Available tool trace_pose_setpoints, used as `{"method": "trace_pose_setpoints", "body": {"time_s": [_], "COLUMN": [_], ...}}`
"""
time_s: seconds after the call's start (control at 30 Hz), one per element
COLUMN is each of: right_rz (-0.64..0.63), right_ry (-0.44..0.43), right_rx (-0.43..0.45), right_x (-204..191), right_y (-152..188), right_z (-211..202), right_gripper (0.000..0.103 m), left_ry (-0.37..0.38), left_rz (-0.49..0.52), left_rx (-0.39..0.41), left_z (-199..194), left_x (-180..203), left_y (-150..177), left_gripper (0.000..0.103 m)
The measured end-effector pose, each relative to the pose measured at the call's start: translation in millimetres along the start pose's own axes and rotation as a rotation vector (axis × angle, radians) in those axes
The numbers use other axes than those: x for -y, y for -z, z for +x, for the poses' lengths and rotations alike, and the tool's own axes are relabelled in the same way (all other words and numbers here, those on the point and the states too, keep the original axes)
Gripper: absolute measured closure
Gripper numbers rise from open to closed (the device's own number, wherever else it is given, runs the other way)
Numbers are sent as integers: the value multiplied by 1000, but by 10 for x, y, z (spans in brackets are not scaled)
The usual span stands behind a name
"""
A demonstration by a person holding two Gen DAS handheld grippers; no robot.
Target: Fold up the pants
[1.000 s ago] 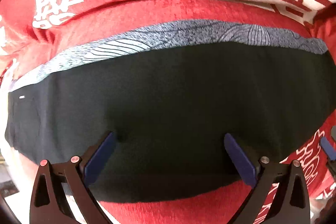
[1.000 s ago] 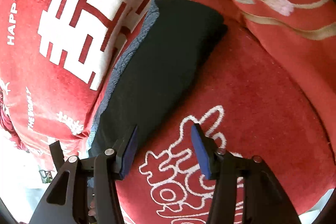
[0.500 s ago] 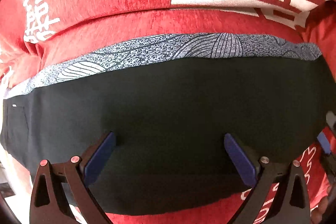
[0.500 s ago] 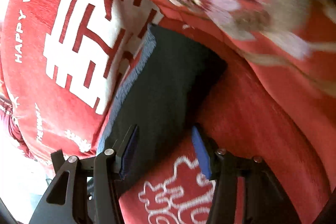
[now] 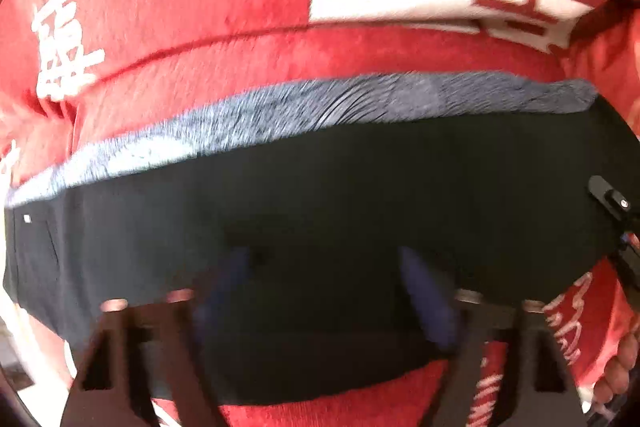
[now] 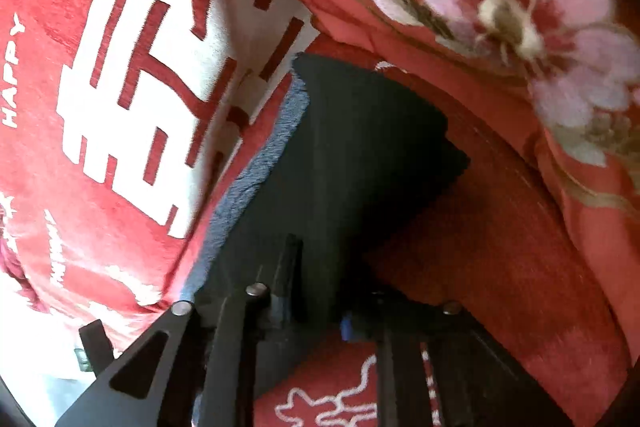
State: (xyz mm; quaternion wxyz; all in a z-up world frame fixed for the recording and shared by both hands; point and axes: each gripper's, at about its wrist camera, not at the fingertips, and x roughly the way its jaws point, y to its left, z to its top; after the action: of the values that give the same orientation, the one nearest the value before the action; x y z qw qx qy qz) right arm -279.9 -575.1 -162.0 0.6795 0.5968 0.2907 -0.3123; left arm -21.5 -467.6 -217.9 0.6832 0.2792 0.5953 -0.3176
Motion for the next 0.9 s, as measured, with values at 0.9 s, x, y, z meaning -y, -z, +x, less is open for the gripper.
{"method": "trace_pose_setpoints", "body": {"time_s": [0.9], "right_rz": [-611], "right_ry": [61], "right_rx": [77], "right_x": [-2029], "right_y": [967], "right_z": [-324], "right_gripper": [87], "left_ry": [124], "left_rz": [-39], "left_rx": [86], "left_z": [-354], "left_x": [-1498], "left_y": [285], "left_gripper": [26]}}
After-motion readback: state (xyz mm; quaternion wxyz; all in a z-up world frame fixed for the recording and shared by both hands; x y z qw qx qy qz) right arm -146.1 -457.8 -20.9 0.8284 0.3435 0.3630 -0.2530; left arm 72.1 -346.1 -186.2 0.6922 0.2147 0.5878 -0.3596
